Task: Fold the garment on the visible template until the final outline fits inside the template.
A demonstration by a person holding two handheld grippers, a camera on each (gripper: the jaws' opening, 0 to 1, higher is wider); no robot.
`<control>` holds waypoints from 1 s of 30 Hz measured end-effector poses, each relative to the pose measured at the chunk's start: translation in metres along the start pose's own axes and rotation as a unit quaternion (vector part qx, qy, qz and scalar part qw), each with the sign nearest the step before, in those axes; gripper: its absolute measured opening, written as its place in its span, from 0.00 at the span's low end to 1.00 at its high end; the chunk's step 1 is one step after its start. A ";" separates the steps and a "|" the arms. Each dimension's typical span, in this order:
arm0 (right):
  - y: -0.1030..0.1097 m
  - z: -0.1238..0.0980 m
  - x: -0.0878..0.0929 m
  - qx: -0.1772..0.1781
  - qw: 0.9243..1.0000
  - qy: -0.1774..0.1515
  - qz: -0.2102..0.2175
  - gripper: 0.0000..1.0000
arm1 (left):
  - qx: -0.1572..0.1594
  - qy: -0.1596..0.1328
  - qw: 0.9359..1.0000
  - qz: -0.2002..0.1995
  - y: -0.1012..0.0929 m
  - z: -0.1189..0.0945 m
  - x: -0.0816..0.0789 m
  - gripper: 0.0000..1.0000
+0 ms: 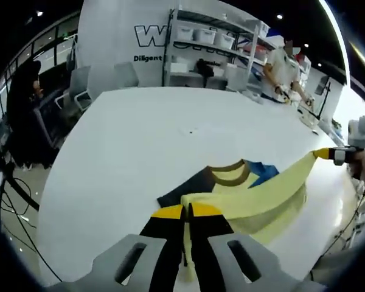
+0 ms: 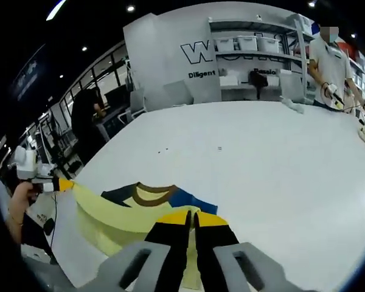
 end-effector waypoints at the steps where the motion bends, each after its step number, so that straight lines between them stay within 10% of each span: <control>1: -0.001 0.004 -0.003 0.001 1.000 -0.004 0.004 0.00 | -0.005 -0.002 1.000 0.003 0.002 0.004 -0.001 0.03; 14: -0.015 0.054 -0.012 0.028 0.999 0.001 0.017 0.00 | -0.026 -0.013 0.999 0.022 0.018 0.061 -0.006 0.03; 30: -0.041 0.121 0.008 0.070 0.996 0.051 0.009 0.00 | -0.033 0.048 0.998 0.008 0.026 0.124 0.023 0.03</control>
Point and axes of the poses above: the point that each gripper's makers call its tool centre point, and the gripper's own axes: z roughly forward along the fingers, y roughly to its left, x roughly out of its underside, the point moved 9 cm from there along -z, roughly backward along the fingers, and after that the axes turned 9 degrees about z, right-handed, at the moved point
